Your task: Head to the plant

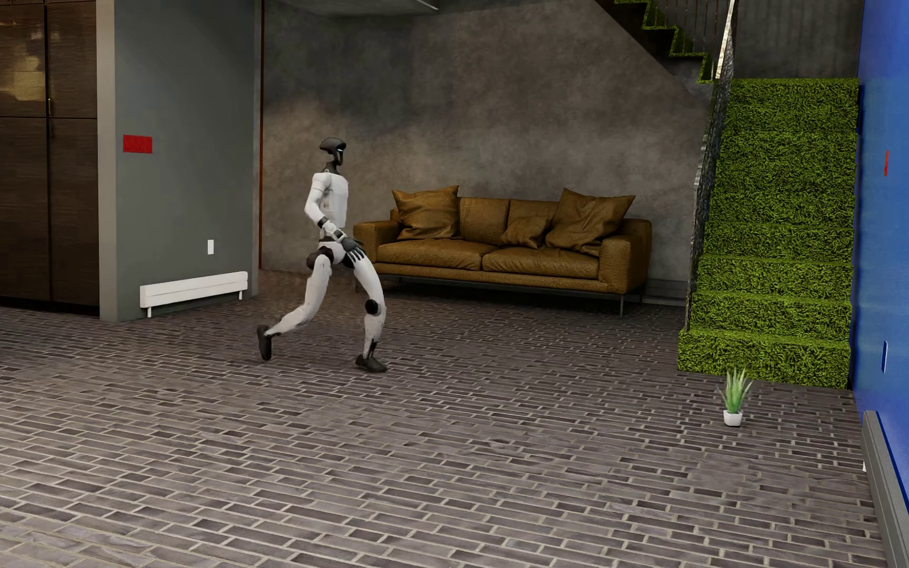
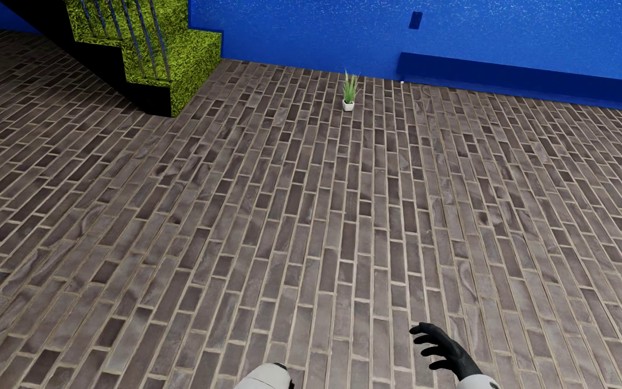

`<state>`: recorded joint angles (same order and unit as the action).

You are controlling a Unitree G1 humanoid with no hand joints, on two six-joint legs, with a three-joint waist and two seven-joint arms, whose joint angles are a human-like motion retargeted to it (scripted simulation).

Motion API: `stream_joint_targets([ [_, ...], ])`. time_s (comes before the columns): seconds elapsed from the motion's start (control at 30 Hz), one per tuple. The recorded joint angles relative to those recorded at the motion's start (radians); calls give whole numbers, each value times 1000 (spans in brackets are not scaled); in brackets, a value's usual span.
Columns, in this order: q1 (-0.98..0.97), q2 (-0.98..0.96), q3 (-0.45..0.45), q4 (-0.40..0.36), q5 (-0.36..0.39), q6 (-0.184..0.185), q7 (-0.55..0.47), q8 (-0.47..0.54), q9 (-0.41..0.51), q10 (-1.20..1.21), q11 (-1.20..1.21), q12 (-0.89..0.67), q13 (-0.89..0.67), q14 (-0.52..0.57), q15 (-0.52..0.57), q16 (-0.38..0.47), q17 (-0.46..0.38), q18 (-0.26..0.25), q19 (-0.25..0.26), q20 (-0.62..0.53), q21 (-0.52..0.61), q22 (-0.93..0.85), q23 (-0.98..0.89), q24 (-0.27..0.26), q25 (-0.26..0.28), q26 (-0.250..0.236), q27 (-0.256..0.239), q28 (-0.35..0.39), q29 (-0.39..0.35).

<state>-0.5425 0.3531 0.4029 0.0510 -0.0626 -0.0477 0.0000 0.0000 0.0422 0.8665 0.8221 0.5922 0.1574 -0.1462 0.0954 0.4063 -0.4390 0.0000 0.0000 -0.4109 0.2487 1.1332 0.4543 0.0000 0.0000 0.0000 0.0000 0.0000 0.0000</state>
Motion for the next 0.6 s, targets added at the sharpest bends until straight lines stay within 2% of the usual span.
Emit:
stream_joint_targets([
  [0.03,75,-85,-33,-23,18,18,0,0,16,29,237,-35,27,-71,118,-11,10,0,0,-16,69,0,51,0,0,0,0,0,0],
  [0.07,169,-186,-76,-58,21,16,0,0,30,6,429,-59,24,-102,82,-19,25,0,0,-9,153,-57,140,0,0,0,0,0,0],
  [0.1,266,-295,-149,-73,49,37,0,0,39,-48,540,-92,18,-104,17,-30,42,0,0,-14,260,-121,261,0,0,0,0,0,0],
  [0.13,370,-393,-219,-78,88,75,0,0,45,-112,551,-129,80,-98,-1,-54,54,0,0,22,251,-207,279,0,0,0,0,0,0],
  [0.17,481,-474,-293,-81,109,89,0,0,56,-181,469,-154,130,-94,34,-56,86,0,0,54,247,-317,377,0,0,0,0,0,0],
  [0.2,563,-556,-348,-63,138,115,0,0,54,-233,296,-199,153,-79,123,-57,66,0,0,59,401,-407,442,0,0,0,0,0,0],
  [0.23,637,-619,-414,-47,146,129,0,0,57,-274,80,-242,197,-71,211,-56,64,0,0,80,439,-513,477,0,0,0,0,0,0],
  [0.27,721,-654,-459,-30,147,136,0,0,55,-311,-129,-272,246,-95,191,-52,63,0,0,126,472,-615,504,0,0,0,0,0,0],
  [0.3,776,-692,-504,-25,130,135,0,0,44,-337,-303,-319,286,-117,-24,-40,59,0,0,144,496,-688,527,0,0,0,0,0,0],
  [0.33,810,-736,-552,-18,102,124,0,0,36,-330,-358,-363,320,-146,-329,-27,50,0,0,176,534,-742,527,0,0,0,0,0,0],
  [0.37,854,-764,-593,7,89,129,0,0,31,-325,-341,-390,351,-159,-481,-17,45,0,0,211,518,-785,519,0,0,0,0,0,0],
  [0.4,904,-782,-652,18,69,117,0,0,41,-313,-341,-397,369,-135,-448,-13,35,0,0,245,548,-803,532,0,0,0,0,0,0],
  [0.43,955,-803,-653,38,107,132,0,0,30,-290,-321,-380,392,-71,-285,-17,30,0,0,266,554,-794,544,0,0,0,0,0,0],
  [0.47,940,-818,-671,76,142,147,0,0,8,-199,-298,-354,412,58,-44,-20,37,0,0,282,515,-773,555,0,0,0,0,0,0],
  [0.5,883,-842,-641,120,194,181,0,0,-3,-31,-205,-336,410,232,98,-35,42,0,0,258,527,-716,576,0,0,0,0,0,0],
  [0.53,839,-788,-621,135,231,193,0,0,15,138,-139,-312,398,347,114,-54,41,0,0,225,525,-628,588,0,0,0,0,0,0],
  [0.57,716,-739,-596,161,283,208,0,0,36,350,-125,-320,347,316,101,-60,50,0,0,168,494,-530,591,0,0,0,0,0,0],
  [0.6,615,-640,-551,158,311,208,0,0,59,490,-156,-333,287,160,44,-67,53,0,0,91,499,-421,575,0,0,0,0,0,0],
])
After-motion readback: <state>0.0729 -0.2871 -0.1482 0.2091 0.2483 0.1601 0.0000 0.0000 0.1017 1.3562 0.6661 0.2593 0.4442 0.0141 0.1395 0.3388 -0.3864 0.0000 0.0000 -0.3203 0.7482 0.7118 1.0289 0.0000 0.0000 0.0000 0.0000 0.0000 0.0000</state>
